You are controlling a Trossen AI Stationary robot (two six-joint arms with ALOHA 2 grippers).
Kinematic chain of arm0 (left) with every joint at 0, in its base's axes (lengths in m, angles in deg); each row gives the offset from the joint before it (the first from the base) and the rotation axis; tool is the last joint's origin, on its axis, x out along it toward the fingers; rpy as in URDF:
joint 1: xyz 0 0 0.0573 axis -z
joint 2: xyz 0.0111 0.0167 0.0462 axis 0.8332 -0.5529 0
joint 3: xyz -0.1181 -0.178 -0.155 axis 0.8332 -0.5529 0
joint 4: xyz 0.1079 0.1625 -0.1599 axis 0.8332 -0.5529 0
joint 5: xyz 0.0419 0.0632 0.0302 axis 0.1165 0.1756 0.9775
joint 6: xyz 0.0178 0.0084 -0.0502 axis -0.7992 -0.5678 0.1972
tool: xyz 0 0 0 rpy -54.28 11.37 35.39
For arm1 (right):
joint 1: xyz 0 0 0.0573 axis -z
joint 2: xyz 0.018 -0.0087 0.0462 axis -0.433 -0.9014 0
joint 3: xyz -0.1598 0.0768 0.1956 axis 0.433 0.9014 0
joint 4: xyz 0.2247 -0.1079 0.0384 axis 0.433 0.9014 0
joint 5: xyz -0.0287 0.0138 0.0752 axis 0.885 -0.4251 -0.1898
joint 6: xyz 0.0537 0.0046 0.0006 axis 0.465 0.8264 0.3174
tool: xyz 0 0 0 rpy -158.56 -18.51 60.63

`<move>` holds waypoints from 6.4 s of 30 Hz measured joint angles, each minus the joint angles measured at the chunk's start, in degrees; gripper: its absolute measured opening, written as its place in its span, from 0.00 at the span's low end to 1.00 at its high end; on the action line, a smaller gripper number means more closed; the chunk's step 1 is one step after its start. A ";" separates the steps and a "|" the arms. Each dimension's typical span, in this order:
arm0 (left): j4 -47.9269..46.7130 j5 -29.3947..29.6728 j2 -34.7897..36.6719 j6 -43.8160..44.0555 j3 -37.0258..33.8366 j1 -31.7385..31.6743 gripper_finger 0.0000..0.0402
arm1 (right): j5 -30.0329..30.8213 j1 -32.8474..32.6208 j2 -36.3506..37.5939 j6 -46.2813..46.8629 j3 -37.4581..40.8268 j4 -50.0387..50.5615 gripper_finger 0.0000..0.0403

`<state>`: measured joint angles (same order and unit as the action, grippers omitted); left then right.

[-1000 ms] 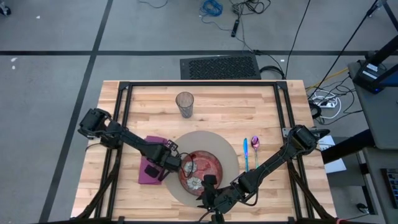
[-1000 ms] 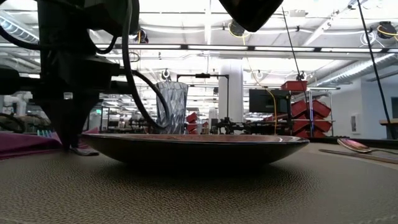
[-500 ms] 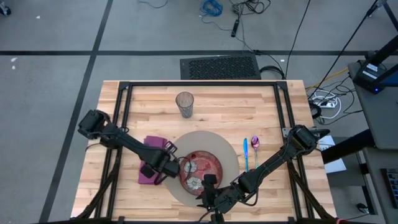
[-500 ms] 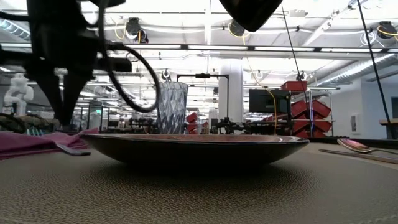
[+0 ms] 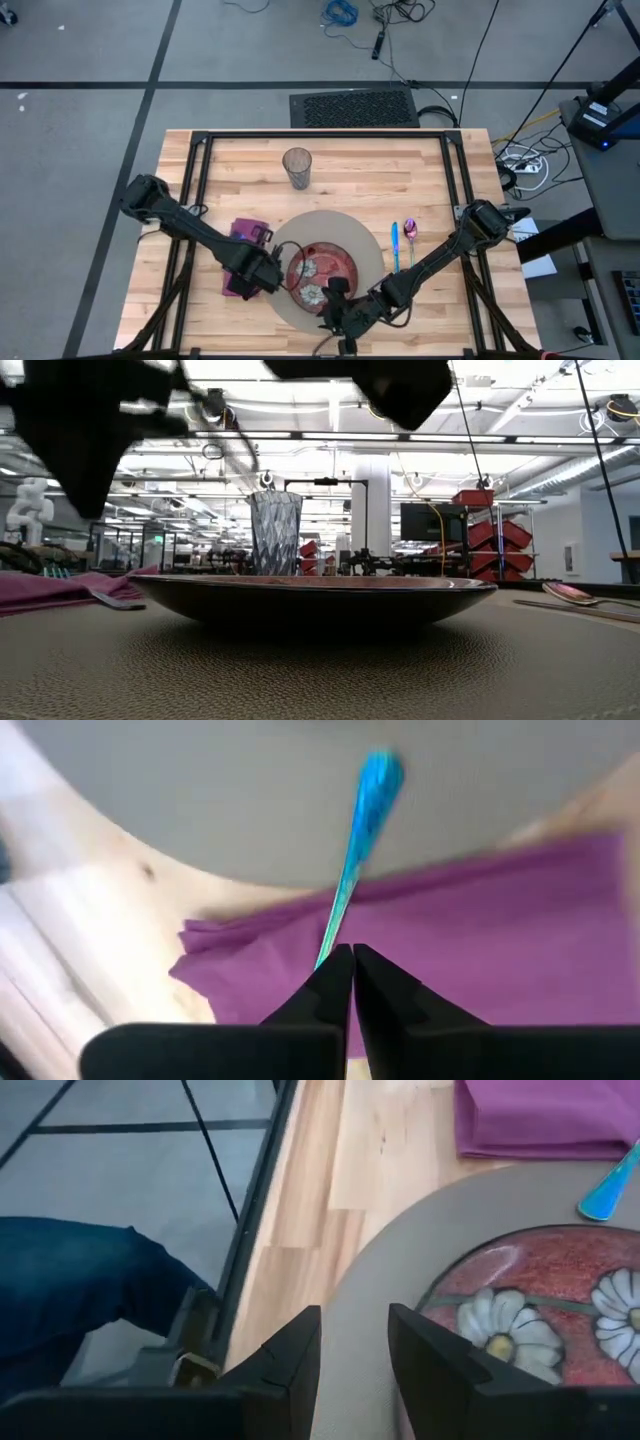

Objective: Set table place
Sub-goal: Adjust the blue fork

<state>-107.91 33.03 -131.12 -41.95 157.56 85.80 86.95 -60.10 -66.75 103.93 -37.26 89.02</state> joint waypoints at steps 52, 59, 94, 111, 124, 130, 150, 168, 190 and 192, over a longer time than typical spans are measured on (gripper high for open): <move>-0.82 30.65 23.91 32.24 10.86 29.96 0.00 | -6.72 23.78 -34.94 -8.41 -46.91 26.91 0.26; -0.78 31.35 23.91 32.28 10.86 29.96 0.00 | -2.57 22.91 -34.83 -8.47 -46.93 32.81 0.26; -1.03 32.07 23.89 34.27 10.84 30.72 0.00 | 1.45 24.02 -32.00 -11.92 -46.40 27.60 0.29; -1.09 32.40 22.85 34.18 10.82 30.72 0.00 | -2.72 26.07 -34.69 -11.87 -46.53 24.67 0.29; -1.50 32.89 22.54 33.57 10.82 30.77 0.00 | -3.59 26.38 -36.79 -11.00 -46.93 23.10 0.14; -1.50 33.07 22.54 33.59 10.82 30.77 0.00 | -4.45 26.70 -36.72 -10.90 -46.84 22.75 0.03; -1.52 33.07 22.54 33.64 10.82 30.77 0.00 | 1.55 24.64 -33.83 -9.52 -46.29 27.42 0.00; -6.78 37.21 23.53 38.34 10.82 30.77 0.00 | 6.43 21.08 -29.08 -10.59 -46.49 29.46 0.00; -22.72 59.18 34.63 69.68 6.86 30.77 0.00 | 33.54 11.00 -20.98 -8.01 -46.51 33.93 0.00; -22.72 60.79 35.02 73.72 4.60 30.72 0.00 | 36.56 10.30 -19.69 -8.03 -46.53 33.96 0.00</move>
<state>-130.63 93.82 -96.11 31.76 162.17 116.52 123.51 -49.80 -86.44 95.89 -83.79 122.97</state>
